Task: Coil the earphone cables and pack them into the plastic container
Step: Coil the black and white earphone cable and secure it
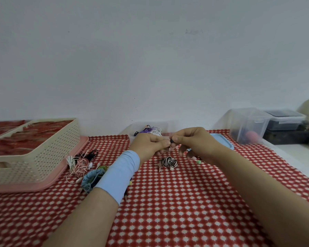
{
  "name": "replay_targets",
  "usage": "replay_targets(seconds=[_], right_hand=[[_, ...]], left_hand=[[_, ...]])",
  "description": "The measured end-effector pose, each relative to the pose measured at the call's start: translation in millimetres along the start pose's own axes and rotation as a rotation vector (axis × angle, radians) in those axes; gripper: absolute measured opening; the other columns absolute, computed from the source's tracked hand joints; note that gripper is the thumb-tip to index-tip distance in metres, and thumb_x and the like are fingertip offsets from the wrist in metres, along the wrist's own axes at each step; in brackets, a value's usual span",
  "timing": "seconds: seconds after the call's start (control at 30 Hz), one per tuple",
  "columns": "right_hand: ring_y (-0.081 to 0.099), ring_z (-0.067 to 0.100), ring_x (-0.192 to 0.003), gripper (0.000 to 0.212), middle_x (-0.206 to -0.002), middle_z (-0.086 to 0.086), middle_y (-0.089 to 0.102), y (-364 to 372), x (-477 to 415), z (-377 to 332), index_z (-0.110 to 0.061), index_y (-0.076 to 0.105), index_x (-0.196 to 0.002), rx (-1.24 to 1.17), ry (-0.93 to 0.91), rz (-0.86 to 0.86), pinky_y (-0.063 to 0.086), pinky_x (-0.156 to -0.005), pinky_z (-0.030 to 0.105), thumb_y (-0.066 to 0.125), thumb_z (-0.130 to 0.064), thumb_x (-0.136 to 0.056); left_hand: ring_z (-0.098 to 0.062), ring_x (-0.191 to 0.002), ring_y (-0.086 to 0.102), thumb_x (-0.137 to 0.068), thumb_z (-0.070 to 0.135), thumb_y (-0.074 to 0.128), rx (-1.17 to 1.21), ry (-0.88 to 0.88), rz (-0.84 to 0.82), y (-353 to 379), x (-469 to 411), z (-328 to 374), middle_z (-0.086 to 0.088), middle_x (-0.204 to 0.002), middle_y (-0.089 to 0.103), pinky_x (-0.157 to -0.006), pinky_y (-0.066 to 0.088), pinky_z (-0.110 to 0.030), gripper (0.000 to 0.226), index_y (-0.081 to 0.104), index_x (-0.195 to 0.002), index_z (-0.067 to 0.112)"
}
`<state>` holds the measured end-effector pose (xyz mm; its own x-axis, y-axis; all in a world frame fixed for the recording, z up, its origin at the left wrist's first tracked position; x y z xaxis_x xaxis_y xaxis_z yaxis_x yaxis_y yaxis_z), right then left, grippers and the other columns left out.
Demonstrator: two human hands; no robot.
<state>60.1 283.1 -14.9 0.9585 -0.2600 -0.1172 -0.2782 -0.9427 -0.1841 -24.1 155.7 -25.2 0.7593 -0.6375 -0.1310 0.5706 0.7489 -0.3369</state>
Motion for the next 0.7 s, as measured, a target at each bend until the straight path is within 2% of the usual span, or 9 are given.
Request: replay_targets(seconds=[0.13, 0.23, 0.33, 0.43, 0.7], right_hand=[[0.061, 0.014, -0.057, 0.013, -0.088, 0.004, 0.078, 1.2, 1.0, -1.0, -0.003, 0.078, -0.097, 0.009, 0.009, -0.060, 0.046, -0.044, 0.022, 0.065, -0.007, -0.096], [0.062, 0.014, -0.060, 0.013, -0.091, 0.011, 0.077, 0.0, -0.8, 4.7, -0.002, 0.078, -0.101, -0.005, 0.049, -0.089, 0.047, -0.047, 0.024, 0.069, -0.008, -0.093], [0.063, 0.014, -0.064, 0.014, -0.094, 0.010, 0.077, -1.5, -1.4, 12.1, -0.005, 0.078, -0.102, -0.048, 0.123, -0.126, 0.049, -0.047, 0.023, 0.068, -0.008, -0.093], [0.064, 0.014, -0.065, 0.015, -0.097, 0.010, 0.077, -3.2, -1.8, 16.0, -0.006, 0.078, -0.103, -0.072, 0.163, -0.147, 0.049, -0.047, 0.022, 0.068, -0.007, -0.093], [0.065, 0.014, -0.063, 0.014, -0.080, 0.007, 0.074, 2.1, 1.0, 20.0, -0.007, 0.079, -0.098, -0.070, 0.224, -0.184, 0.051, -0.045, 0.022, 0.067, -0.004, -0.092]], left_hand=[[-0.009, -0.068, 0.061, -0.087, 0.021, 0.073, 0.018, -0.018, -0.031, 0.0, 0.5, -2.3, -0.016, -0.095, 0.075, -0.077, 0.055, -0.025, 0.007, 0.077, -0.093, 0.022], [-0.010, -0.071, 0.062, -0.085, 0.023, 0.075, 0.002, -0.007, -0.067, 2.0, 0.9, -0.9, -0.014, -0.095, 0.075, -0.085, 0.055, -0.031, 0.008, 0.078, -0.092, 0.026], [-0.011, -0.073, 0.062, -0.084, 0.023, 0.076, 0.025, -0.010, -0.088, 4.1, 1.7, -1.5, -0.010, -0.089, 0.075, -0.091, 0.054, -0.037, 0.007, 0.079, -0.088, 0.027], [-0.012, -0.074, 0.061, -0.087, 0.017, 0.073, 0.052, -0.017, -0.108, 6.3, 2.5, -1.2, -0.007, -0.083, 0.072, -0.090, 0.055, -0.038, 0.009, 0.079, -0.089, 0.025], [-0.009, -0.071, 0.063, -0.087, 0.015, 0.073, -0.060, 0.035, -0.124, 5.9, 4.9, 2.3, 0.000, -0.078, 0.072, -0.080, 0.056, -0.026, 0.017, 0.077, -0.103, 0.018]])
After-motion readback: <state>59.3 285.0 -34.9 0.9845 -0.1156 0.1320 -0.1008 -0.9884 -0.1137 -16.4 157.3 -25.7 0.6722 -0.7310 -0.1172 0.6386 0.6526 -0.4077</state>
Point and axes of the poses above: each hand's wrist, its own x-axis away from the middle knuckle, its own y-axis out of the palm, z = x × y, the point moved 9 cm from there along -x, towards the middle knuckle
